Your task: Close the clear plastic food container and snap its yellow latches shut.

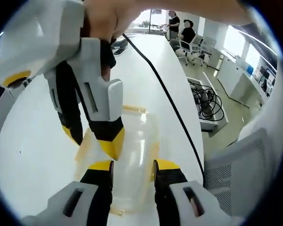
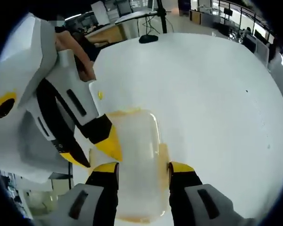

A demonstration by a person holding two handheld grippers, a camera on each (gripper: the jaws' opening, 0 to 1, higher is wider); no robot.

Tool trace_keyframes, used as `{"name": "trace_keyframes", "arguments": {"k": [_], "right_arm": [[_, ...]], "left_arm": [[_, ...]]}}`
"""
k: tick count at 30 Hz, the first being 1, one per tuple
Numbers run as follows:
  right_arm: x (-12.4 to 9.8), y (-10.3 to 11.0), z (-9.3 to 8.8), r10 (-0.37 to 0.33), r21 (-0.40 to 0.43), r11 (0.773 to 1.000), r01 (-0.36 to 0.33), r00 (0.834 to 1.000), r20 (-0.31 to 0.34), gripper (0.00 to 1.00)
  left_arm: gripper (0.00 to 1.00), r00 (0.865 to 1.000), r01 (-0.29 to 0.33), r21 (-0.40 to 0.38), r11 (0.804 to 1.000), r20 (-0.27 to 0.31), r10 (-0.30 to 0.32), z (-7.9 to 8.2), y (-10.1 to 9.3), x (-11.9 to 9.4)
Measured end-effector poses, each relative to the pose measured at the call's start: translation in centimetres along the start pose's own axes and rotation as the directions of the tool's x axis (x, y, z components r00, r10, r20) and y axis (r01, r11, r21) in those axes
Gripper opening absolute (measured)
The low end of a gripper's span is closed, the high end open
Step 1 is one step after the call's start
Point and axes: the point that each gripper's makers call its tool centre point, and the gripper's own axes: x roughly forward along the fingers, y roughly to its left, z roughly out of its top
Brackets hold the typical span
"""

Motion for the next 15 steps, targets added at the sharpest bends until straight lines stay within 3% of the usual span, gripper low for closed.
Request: {"name": "trace_keyframes", "arguments": {"k": [8,15], "right_arm": [[0.13,0.09,0.02,0.025,-0.005,1.0,-0.025,1.0,-0.018,0.42],[0.13,0.04,-0.02,0.027,0.008,1.0,-0.027,0.999,-0.021,0.42]], "left_arm": [[0.38,1.0,-0.003,0.032,0.999,-0.005,0.003,-0.15,-0.22,0.03],[0.41,0.995,-0.08,0.141,0.987,-0.044,0.087,-0.4,-0.58,0.45]]}}
